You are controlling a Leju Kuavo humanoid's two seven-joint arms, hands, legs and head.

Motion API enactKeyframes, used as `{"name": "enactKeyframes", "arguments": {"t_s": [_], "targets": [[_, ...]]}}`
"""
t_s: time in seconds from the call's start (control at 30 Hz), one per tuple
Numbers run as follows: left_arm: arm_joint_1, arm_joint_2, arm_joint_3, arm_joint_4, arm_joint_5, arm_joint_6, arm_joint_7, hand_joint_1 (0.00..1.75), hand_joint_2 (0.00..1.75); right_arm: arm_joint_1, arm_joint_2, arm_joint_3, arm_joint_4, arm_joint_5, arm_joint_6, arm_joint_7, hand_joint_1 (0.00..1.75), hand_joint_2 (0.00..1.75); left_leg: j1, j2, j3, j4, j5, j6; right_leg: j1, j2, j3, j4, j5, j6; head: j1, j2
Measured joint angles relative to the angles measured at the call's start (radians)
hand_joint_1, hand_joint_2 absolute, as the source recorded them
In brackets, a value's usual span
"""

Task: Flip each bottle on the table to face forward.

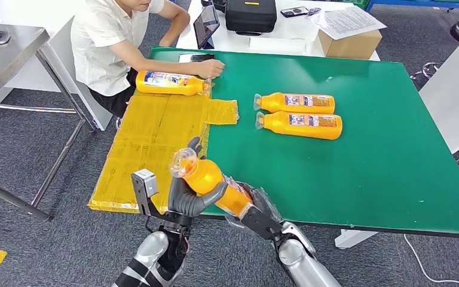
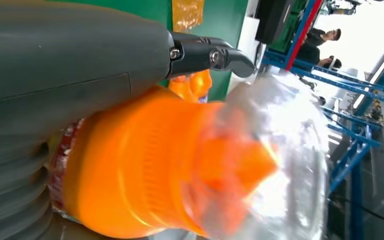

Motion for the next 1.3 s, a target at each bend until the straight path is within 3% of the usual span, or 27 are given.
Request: {"name": "enactKeyframes", "arguments": {"t_s": [0.17,0.33,0.4,0.47,0.53,0.8,0.93,1.0,1.13,1.17,1.3], "targets": [[-0.026,-0.004,0.007,0.044,0.096,-0.101,0.062,1.75,1.75,-0.014,0.008,0.027,0.006,-0.037,-0.002,0.006,1.32,1.75,0.000,0.000,0.000,0.000,0.000,0.000,0.000,0.000,0.000,0.000,0.000,0.000,0.000,0.000],[-0.038,-0.004,0.018,0.066,0.127,-0.149,0.073,1.75,1.75,-0.016,0.009,0.035,0.006,-0.059,0.000,0.004,1.16,1.75,0.000,0.000,-0.001,0.000,0.000,0.000,0.000,0.000,0.000,0.000,0.000,0.000,0.000,0.000],[-0.043,-0.004,0.019,0.069,0.128,-0.151,0.072,1.75,1.75,-0.017,0.009,0.037,0.006,-0.064,0.001,0.003,0.85,1.75,0.000,-0.001,-0.001,0.000,0.000,0.000,0.000,0.000,0.000,0.000,0.000,0.000,0.000,0.000],[-0.046,-0.004,0.019,0.071,0.129,-0.153,0.071,1.75,1.75,-0.018,0.009,0.040,0.006,-0.068,0.001,0.002,0.35,1.75,0.000,-0.001,-0.001,0.000,0.000,0.000,0.000,0.000,0.000,0.000,0.000,0.000,0.000,0.000],[-0.049,-0.004,0.021,0.072,0.129,-0.152,0.068,1.75,1.75,-0.019,0.010,0.043,0.006,-0.071,0.003,0.000,0.07,1.75,0.000,-0.001,-0.001,0.000,0.000,0.000,0.000,0.000,0.000,0.000,0.000,0.000,0.000,0.000],[-0.058,-0.004,0.038,0.072,0.128,-0.134,0.053,1.75,1.75,-0.017,0.012,0.058,0.000,-0.087,0.014,-0.009,0.00,1.75,0.000,-0.001,-0.001,0.000,0.000,0.000,0.000,0.000,0.000,0.000,0.000,0.000,0.000,0.000],[-0.065,-0.003,0.045,0.071,0.109,-0.089,0.027,1.75,1.75,-0.014,0.018,0.061,-0.014,-0.096,-0.004,-0.015,0.00,0.00,0.000,-0.001,-0.001,0.000,0.000,0.000,0.000,-0.001,0.000,0.000,0.000,0.000,0.000,0.000],[-0.075,0.000,0.050,0.067,0.073,-0.033,0.006,1.75,1.75,0.000,0.021,0.062,-0.038,-0.086,-0.092,-0.038,0.00,0.00,0.000,-0.002,-0.001,0.000,0.000,0.000,0.000,-0.002,0.000,0.000,0.000,0.000,0.000,0.000],[-0.104,0.013,0.072,0.056,-0.047,0.174,-0.043,1.75,1.75,0.063,0.036,0.075,-0.241,0.062,-0.547,-0.104,0.00,0.00,0.000,-0.003,-0.002,0.000,0.001,-0.001,0.000,-0.002,-0.002,0.002,0.000,0.000,0.000,0.000],[-0.108,0.018,0.078,0.052,-0.048,0.192,-0.038,1.75,1.75,0.076,0.046,0.065,-0.303,0.110,-0.606,-0.110,0.00,0.00,0.000,-0.003,-0.002,0.000,0.001,-0.001,0.000,-0.002,-0.003,0.002,0.000,0.000,0.000,0.000],[-0.112,0.026,0.151,0.008,0.141,0.136,0.032,1.75,1.75,0.133,0.103,-0.032,-0.515,0.165,-0.624,-0.112,0.00,0.00,0.001,-0.003,-0.003,0.000,0.001,-0.001,0.000,-0.003,-0.004,0.002,0.000,-0.001,0.000,0.000]]}}
